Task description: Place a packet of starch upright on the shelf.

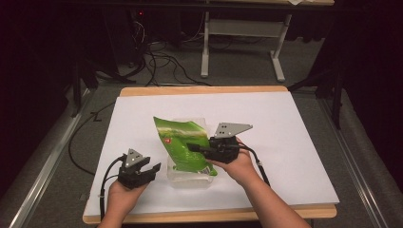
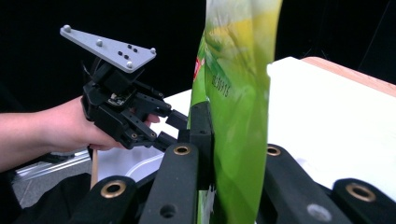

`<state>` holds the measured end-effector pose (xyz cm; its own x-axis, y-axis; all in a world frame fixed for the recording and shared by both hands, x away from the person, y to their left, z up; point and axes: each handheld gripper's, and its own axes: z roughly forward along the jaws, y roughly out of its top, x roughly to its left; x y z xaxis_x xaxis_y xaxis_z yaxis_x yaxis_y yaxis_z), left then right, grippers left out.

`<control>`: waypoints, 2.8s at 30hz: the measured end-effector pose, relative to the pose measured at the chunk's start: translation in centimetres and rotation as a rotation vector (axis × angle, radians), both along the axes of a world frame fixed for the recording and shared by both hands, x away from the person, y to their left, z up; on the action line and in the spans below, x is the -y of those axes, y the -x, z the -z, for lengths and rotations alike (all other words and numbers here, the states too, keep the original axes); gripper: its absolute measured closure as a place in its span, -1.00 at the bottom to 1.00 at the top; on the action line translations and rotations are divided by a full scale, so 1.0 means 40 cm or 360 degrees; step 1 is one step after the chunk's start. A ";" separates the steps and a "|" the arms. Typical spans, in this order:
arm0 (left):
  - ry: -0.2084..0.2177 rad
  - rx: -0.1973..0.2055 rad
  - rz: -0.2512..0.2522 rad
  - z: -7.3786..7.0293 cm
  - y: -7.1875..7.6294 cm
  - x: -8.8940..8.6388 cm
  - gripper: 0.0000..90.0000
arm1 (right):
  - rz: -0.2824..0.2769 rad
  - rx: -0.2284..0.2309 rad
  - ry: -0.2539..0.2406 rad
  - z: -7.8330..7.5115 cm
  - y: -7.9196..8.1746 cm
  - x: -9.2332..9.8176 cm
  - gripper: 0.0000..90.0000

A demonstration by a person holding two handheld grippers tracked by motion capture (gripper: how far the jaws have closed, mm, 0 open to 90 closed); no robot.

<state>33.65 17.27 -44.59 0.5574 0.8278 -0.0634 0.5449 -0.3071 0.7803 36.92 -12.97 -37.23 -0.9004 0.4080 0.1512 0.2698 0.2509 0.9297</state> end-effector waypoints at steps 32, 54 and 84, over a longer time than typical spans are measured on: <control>-0.0001 -0.0003 0.0010 0.002 0.003 0.008 0.12 | 0.0156 0.0038 0.0034 0.015 0.002 0.005 0.60; 0.0084 -0.0134 0.0135 0.011 0.016 0.055 0.52 | 0.0393 -0.0063 0.0245 0.091 0.102 0.141 0.93; 0.0103 -0.0184 0.0183 0.016 0.018 0.072 1.00 | 0.0329 -0.0162 0.0419 0.161 0.076 0.029 1.00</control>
<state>32.92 14.39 -45.24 0.6341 0.7511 -0.1839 0.5964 -0.3236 0.7345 33.89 -14.13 -43.68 -0.7805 0.6169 0.1012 0.4279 0.4092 0.8059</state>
